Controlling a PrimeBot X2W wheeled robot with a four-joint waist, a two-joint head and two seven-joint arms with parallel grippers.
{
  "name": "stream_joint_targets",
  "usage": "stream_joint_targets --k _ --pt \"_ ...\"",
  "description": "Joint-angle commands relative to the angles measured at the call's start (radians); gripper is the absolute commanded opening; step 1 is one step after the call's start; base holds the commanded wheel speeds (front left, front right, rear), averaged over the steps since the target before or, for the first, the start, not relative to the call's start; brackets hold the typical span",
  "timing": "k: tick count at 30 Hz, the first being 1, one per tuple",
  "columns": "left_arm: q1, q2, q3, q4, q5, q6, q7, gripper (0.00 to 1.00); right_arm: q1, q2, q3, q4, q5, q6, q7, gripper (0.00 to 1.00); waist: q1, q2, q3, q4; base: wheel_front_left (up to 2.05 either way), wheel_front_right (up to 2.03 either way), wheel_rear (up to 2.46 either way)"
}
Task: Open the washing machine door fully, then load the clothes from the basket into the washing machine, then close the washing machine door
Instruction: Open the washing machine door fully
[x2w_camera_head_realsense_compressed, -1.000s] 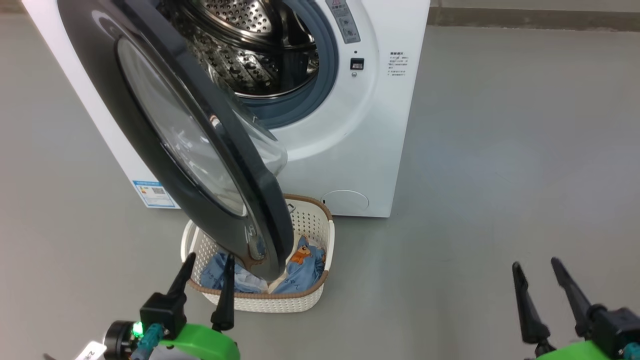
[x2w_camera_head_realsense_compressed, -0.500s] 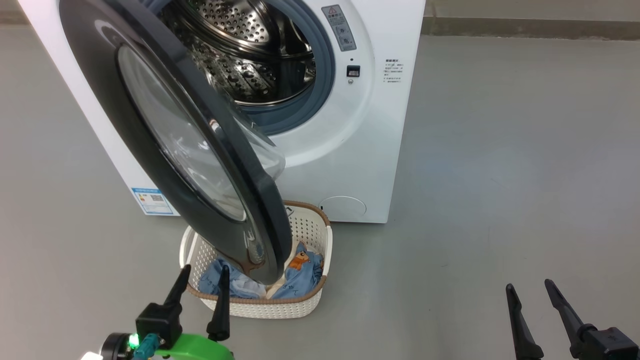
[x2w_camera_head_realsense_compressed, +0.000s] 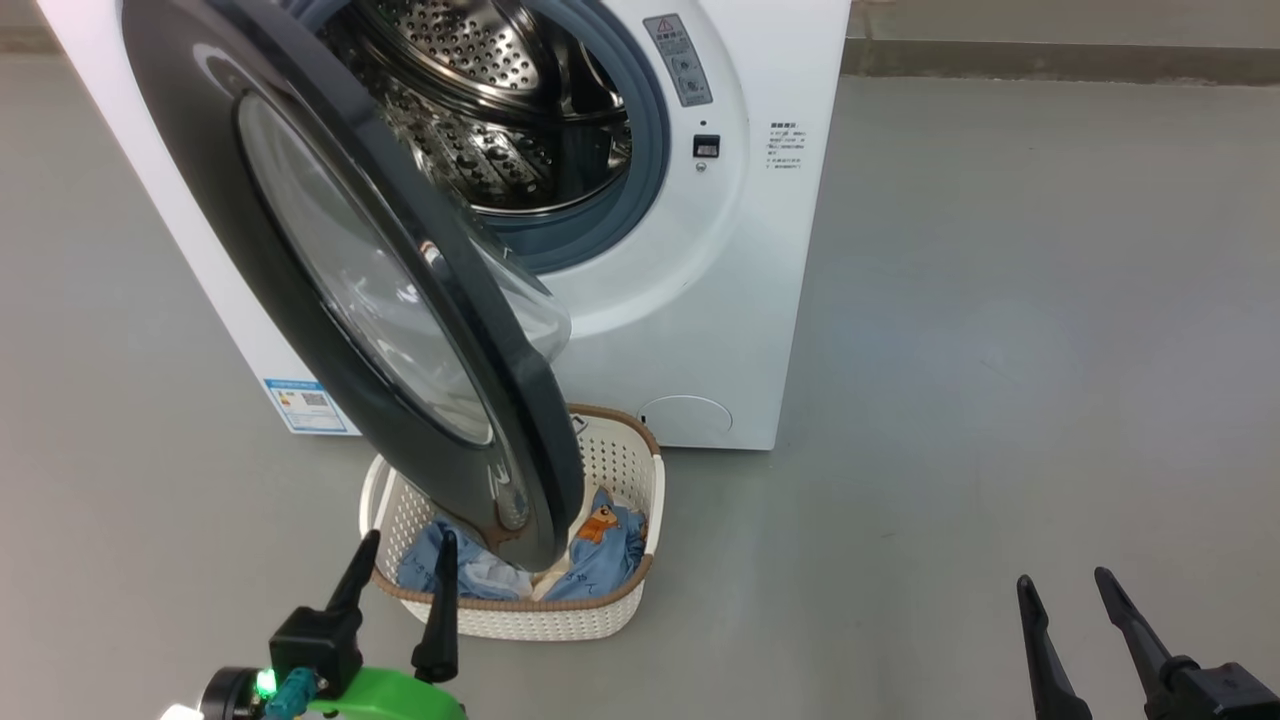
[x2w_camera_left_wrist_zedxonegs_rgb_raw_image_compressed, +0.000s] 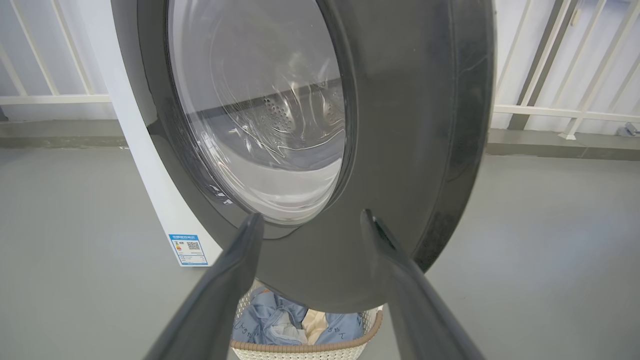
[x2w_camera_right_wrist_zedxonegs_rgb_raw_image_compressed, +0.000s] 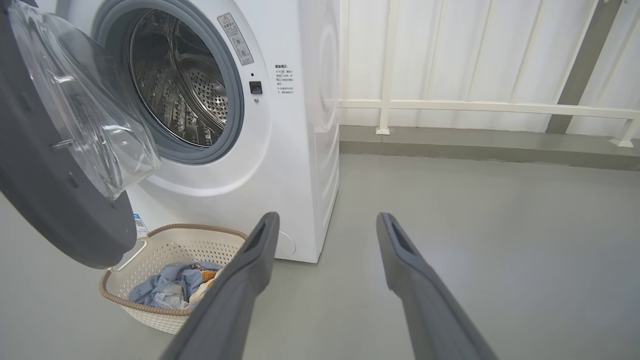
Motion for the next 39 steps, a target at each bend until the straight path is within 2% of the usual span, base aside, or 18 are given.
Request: stream_joint_targets --k 1,2,13,20,31,35,39 --pt "-0.008 0.016 0.032 -0.014 -0.012 -0.009 -0.009 0.66 -0.011 -0.009 0.021 -0.019 0.011 0.002 -0.014 1.00 0.0000 0.0000 -0.001 0.000 0.00 0.00 0.00" --pt "-0.009 0.016 0.031 -0.005 -0.016 -0.012 -0.009 0.00 -0.011 -0.009 0.021 -0.019 0.013 0.002 -0.014 1.00 0.0000 0.0000 -0.002 -0.001 0.00 0.00 0.00" --pt "-0.033 0.016 0.048 0.001 -0.058 -0.015 -0.009 0.00 -0.019 -0.009 0.027 -0.021 0.014 0.002 -0.015 1.00 0.0000 0.0000 0.006 -0.006 0.00 0.00 0.00" --pt "-0.056 0.017 0.108 -0.043 -0.093 -0.008 -0.009 0.00 -0.028 -0.009 0.034 -0.018 0.017 0.002 -0.014 1.00 0.0000 0.0000 0.018 -0.010 0.00 0.00 0.00" --pt "-0.172 0.043 0.174 -0.203 -0.023 0.042 -0.009 0.00 -0.047 -0.009 0.048 -0.013 0.018 0.002 -0.012 1.00 0.0000 0.0000 0.040 -0.011 0.00 0.00 0.00" --pt "-0.237 0.046 0.158 -0.284 0.018 0.064 -0.009 0.00 -0.053 -0.009 0.056 -0.011 0.014 0.002 -0.011 1.00 0.0000 0.0000 0.043 -0.010 0.00 0.00 0.00" --pt "-0.296 0.037 0.104 -0.357 0.037 0.067 0.007 0.00 -0.057 -0.009 0.066 -0.009 0.014 0.002 -0.011 1.00 0.0000 0.0000 0.042 -0.011 0.00 0.00 0.00"
